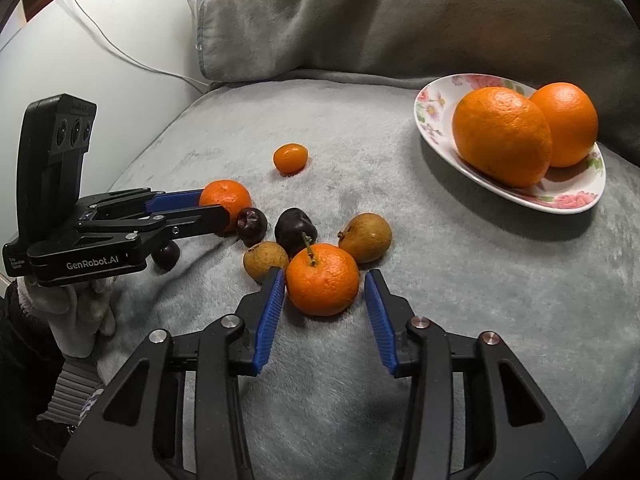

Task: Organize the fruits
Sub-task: 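Close the right tool on the stemmed tangerine and lift it, then carry the stemmed tangerine with the right tool over the floral plate, then lower the tangerine onto the plate and open the right tool, then move the right tool back to the brown round fruit near the plums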

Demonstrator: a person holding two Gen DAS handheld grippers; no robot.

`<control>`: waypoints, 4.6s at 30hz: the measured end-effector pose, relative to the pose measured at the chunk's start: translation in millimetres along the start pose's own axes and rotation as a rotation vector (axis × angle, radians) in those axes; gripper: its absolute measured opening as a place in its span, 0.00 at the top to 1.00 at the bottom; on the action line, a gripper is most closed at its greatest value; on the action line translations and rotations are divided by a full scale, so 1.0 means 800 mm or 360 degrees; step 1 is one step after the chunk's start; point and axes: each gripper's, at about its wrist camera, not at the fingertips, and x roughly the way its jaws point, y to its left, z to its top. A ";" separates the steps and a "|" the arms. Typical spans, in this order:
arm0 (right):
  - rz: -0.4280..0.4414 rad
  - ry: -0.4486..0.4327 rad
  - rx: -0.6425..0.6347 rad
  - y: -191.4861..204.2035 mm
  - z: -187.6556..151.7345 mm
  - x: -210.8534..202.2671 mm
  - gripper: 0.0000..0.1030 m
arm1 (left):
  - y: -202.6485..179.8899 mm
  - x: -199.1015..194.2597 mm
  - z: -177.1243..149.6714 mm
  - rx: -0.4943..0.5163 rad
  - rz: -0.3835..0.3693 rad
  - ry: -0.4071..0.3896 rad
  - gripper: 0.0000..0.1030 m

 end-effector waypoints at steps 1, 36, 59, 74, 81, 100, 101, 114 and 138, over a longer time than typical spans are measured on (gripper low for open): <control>0.0005 0.0002 -0.0001 0.001 0.000 0.001 0.60 | 0.000 0.000 0.000 -0.0001 0.0000 -0.0001 0.63; -0.0029 -0.0231 0.0122 -0.036 0.009 -0.070 0.62 | -0.009 -0.021 0.028 -0.0068 -0.0030 -0.0127 0.65; -0.0150 -0.0404 0.0151 -0.091 0.074 -0.104 0.62 | -0.066 0.010 0.102 0.0048 -0.0139 -0.0193 0.65; -0.0216 -0.0382 0.0166 -0.127 0.120 -0.076 0.62 | -0.075 0.053 0.140 0.0074 -0.0157 -0.0152 0.65; -0.0246 -0.0351 0.0145 -0.135 0.140 -0.059 0.62 | -0.077 0.070 0.148 0.0080 -0.0161 -0.0114 0.65; -0.0314 -0.0297 0.0147 -0.150 0.166 -0.031 0.62 | -0.086 0.096 0.156 0.0096 -0.0173 -0.0056 0.64; -0.0316 -0.0299 0.0150 -0.151 0.167 -0.031 0.62 | -0.086 0.096 0.156 0.0097 -0.0175 -0.0055 0.64; -0.0374 -0.0424 0.0188 -0.149 0.169 -0.052 0.13 | -0.094 0.089 0.159 0.0127 -0.0186 -0.0077 0.31; -0.0265 -0.0516 0.0094 -0.103 0.129 -0.117 0.10 | -0.061 0.013 0.131 0.0095 -0.0078 -0.0185 0.29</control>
